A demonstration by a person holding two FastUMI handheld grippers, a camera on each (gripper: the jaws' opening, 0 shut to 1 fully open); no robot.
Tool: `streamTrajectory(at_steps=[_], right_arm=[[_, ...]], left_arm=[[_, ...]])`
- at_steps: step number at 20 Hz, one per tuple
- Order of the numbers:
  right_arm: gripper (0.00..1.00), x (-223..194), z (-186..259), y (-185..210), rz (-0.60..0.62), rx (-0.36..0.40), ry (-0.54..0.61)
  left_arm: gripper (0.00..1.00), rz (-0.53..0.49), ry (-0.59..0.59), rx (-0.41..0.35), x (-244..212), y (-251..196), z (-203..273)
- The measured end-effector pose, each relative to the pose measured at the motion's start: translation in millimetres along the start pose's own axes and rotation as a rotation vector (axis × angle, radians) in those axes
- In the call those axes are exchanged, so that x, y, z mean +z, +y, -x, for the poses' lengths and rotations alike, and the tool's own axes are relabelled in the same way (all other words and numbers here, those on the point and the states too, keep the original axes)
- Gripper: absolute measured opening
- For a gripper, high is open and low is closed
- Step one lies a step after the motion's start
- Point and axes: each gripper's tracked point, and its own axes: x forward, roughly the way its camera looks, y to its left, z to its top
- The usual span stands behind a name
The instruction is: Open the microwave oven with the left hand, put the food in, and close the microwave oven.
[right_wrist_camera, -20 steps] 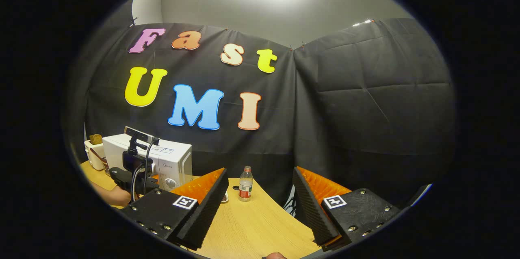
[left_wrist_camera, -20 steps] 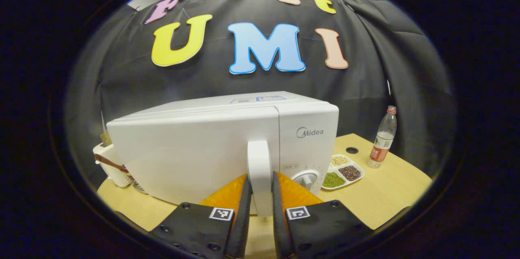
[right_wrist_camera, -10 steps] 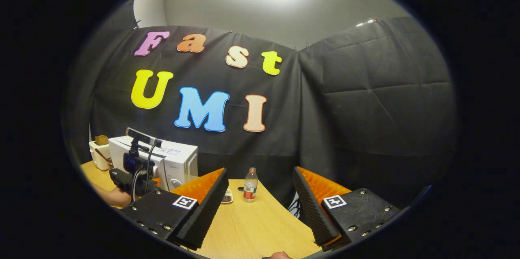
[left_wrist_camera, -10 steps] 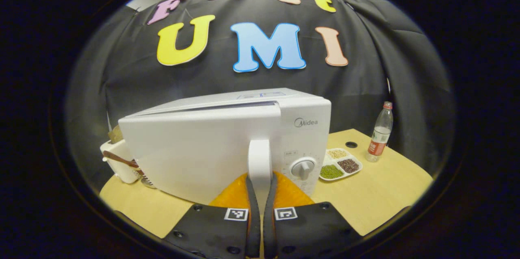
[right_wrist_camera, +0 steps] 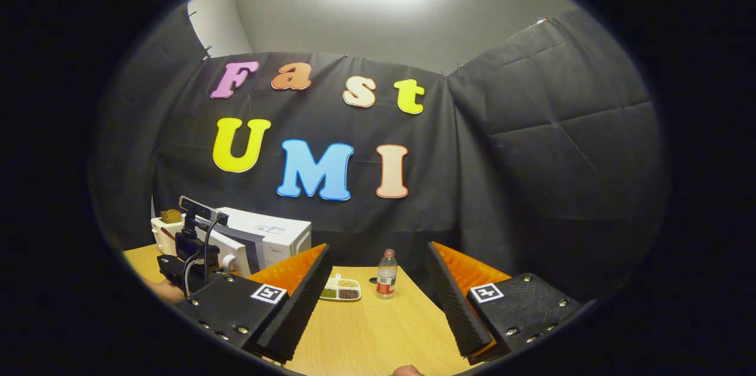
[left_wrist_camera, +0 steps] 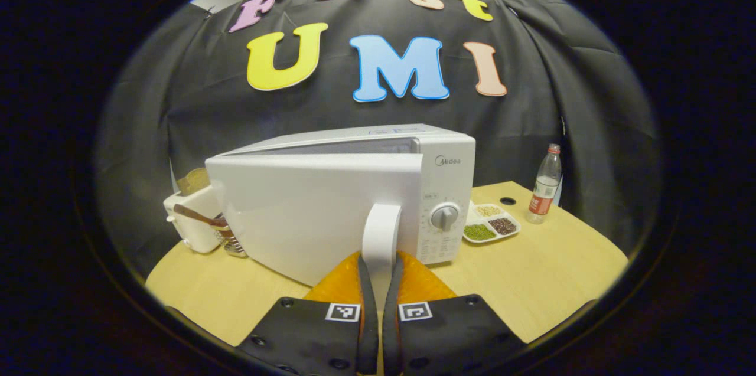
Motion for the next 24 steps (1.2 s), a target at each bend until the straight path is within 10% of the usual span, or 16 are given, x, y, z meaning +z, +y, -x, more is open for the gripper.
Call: streamTrajectory(at_steps=[13, 24], right_arm=[[0.97, -1, 19, 10, -0.062, 0.220, -0.031], [0.97, 9, 26, 86, -0.068, 0.289, -0.048]], left_arm=[[0.10, 0.024, 0.048, 0.246, -34, 75, 90], [0.09, 0.041, 0.052, 0.252, -56, 145, 138]])
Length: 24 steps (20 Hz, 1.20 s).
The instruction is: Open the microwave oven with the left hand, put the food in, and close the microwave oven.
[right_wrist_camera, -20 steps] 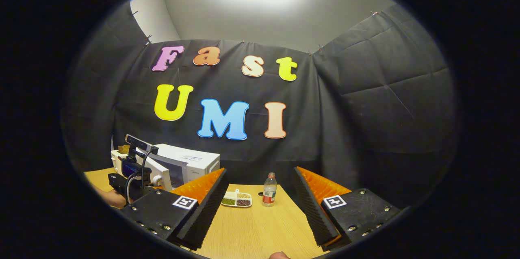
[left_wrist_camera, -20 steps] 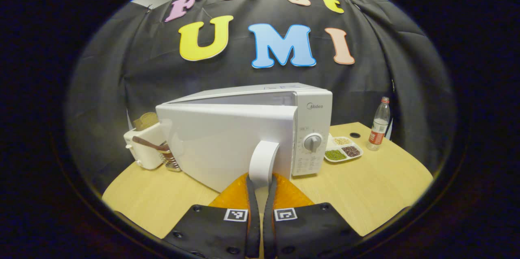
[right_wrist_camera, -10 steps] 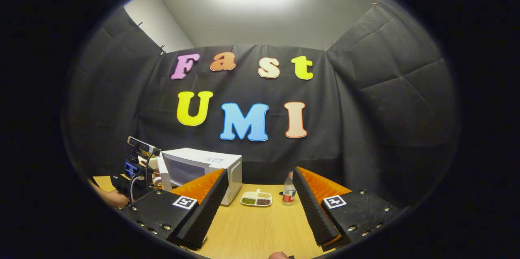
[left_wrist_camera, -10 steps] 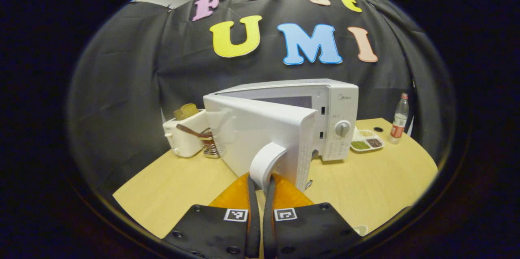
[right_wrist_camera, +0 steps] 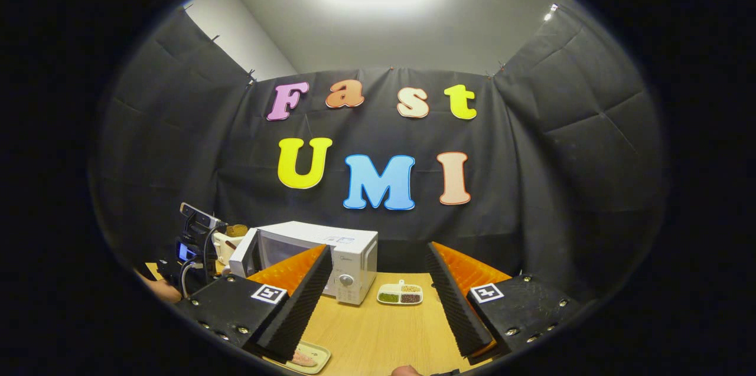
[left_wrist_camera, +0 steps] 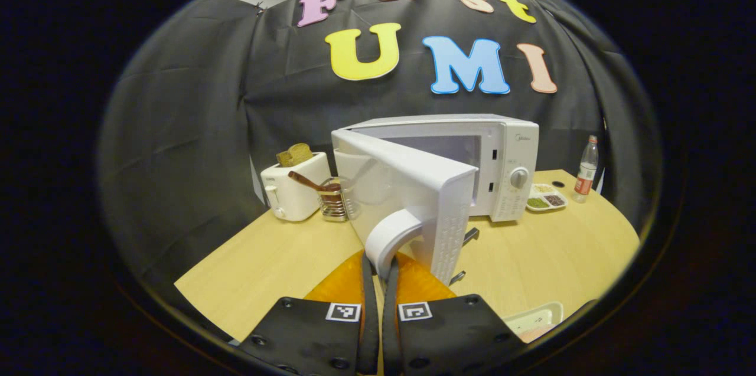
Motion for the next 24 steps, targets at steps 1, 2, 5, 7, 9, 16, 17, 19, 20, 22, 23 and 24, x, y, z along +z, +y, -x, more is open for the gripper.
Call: streamTrajectory(at_steps=[1, 2, 5, 7, 9, 16, 17, 19, 20, 22, 23, 24], right_arm=[[0.97, 0, -1, 9, -0.003, 0.004, 0.003], [0.97, 2, -3, 19, -0.005, 0.008, 0.002], [0.97, 3, -9, 43, 0.009, 0.013, 0.005], [0.97, 2, -12, 60, 0.009, 0.018, 0.007], [0.97, 3, -17, 76, 0.000, 0.023, 0.011], [0.97, 4, -27, 126, 0.008, 0.025, 0.008], [0.97, 2, -28, 132, 0.006, 0.023, 0.013], [0.97, 1, -30, 144, 0.005, 0.017, 0.021], [0.97, 0, -31, 150, 0.006, 0.015, 0.023], [0.97, -1, -34, 161, 0.009, 0.012, 0.028], [0.97, -2, -35, 166, 0.009, 0.011, 0.033], [0.97, -5, -33, 171, 0.010, 0.011, 0.037]], left_arm=[[0.09, -0.001, 0.001, -0.007, -1, 8, 2], [0.09, -0.002, 0.002, -0.016, -2, 14, 3], [0.09, -0.011, -0.001, -0.039, -6, 36, 4], [0.09, -0.015, -0.003, -0.050, -9, 51, 5], [0.11, -0.011, -0.009, -0.068, -11, 62, 7], [0.11, -0.018, -0.020, -0.145, -17, 96, 7], [0.11, -0.021, -0.023, -0.156, -17, 101, 6], [0.11, -0.027, -0.027, -0.178, -18, 111, 6], [0.11, -0.030, -0.030, -0.188, -18, 114, 5], [0.09, -0.035, -0.035, -0.208, -19, 123, 4], [0.09, -0.038, -0.037, -0.216, -19, 126, 3], [0.10, -0.040, -0.039, -0.225, -20, 129, 4]])
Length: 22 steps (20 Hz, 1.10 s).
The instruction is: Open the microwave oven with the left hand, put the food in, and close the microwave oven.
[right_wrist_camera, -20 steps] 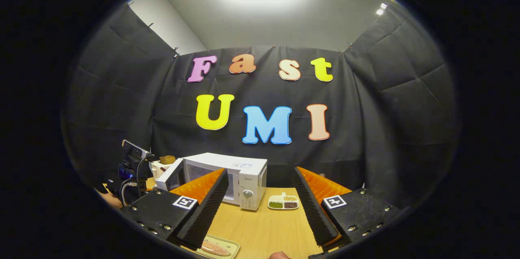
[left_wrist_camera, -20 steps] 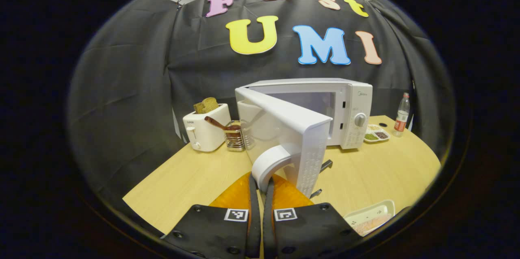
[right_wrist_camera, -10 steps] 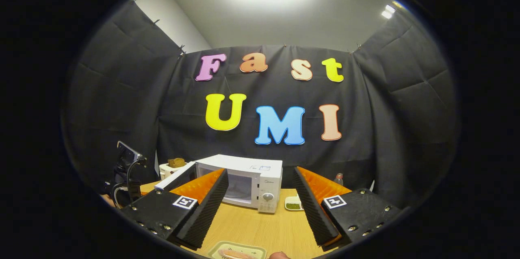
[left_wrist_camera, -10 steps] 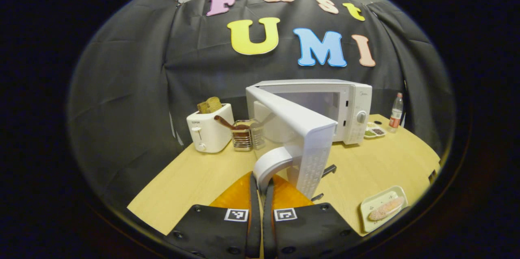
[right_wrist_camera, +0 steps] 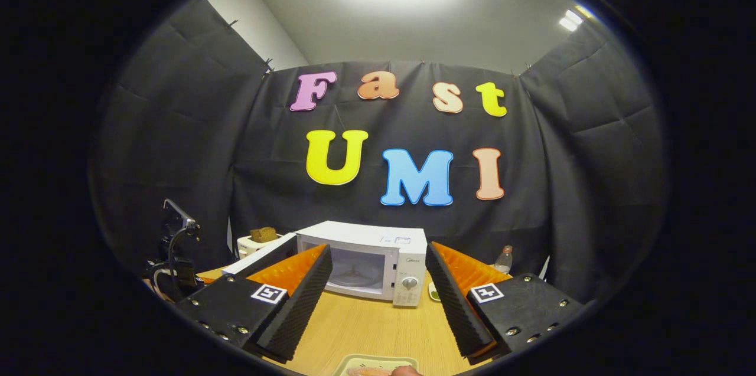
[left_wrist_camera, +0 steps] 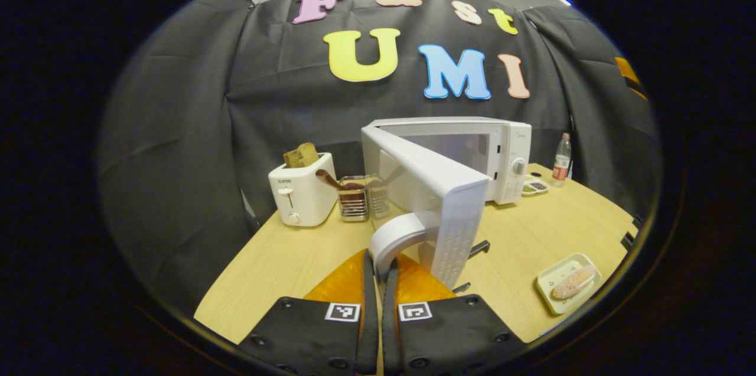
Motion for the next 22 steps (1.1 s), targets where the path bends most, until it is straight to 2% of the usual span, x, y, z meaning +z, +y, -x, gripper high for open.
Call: streamTrajectory(at_steps=[3, 6, 7, 9, 12, 16, 22], right_arm=[[0.97, 2, 1, 7, 0.025, -0.002, 0.003], [0.97, 2, 2, 8, 0.051, 0.019, 0.002], [0.97, 2, 2, 6, 0.056, 0.028, 0.004], [0.97, 0, 0, 2, 0.049, 0.060, 0.015], [0.97, -4, -7, -9, 0.036, 0.106, 0.027], [0.97, -22, -12, -14, 0.058, 0.213, 0.066], [0.97, -75, -5, -13, 0.165, 0.383, 0.178]], left_arm=[[0.15, 0.024, 0.001, -0.020, -4, 10, 1], [0.24, 0.031, -0.006, 0.006, -5, 15, 11], [0.35, 0.020, -0.011, 0.028, -4, 17, 17], [0.44, 0.011, -0.023, 0.051, -4, 12, 33], [0.46, 0.023, -0.037, 0.082, 1, 3, 61], [0.97, 0.043, -0.084, 0.134, 25, -10, 97], [0.96, 0.064, -0.170, 0.221, 70, -21, 141]])
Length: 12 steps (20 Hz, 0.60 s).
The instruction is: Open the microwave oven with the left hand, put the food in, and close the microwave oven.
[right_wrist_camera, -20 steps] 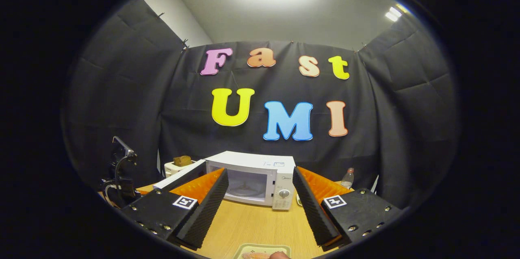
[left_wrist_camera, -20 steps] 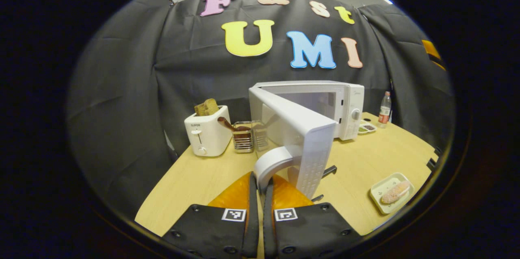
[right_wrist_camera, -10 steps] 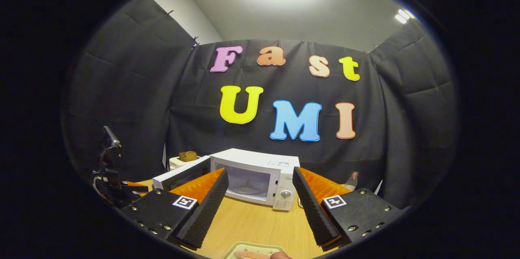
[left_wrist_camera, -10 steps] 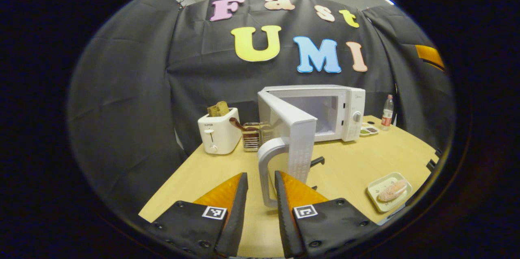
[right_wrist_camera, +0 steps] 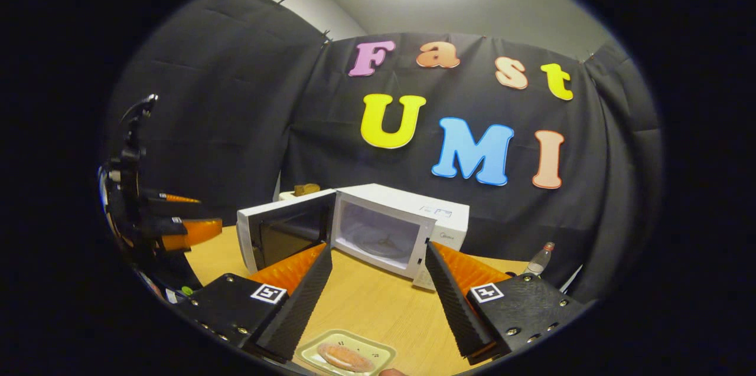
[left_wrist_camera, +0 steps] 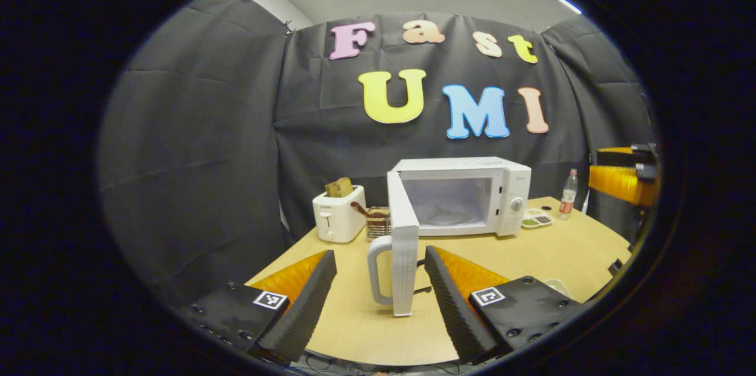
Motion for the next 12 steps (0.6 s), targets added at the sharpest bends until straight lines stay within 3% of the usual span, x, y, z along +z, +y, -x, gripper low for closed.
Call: streamTrajectory(at_steps=[7, 12], right_arm=[[0.98, -72, -1, 30, 0.120, 0.189, 0.133], [0.98, -124, 3, 43, 0.195, 0.295, 0.226]], left_arm=[[0.97, 0.015, -0.135, 0.071, 70, -1, 31], [0.97, 0.010, -0.180, 0.119, 94, 3, 51]])
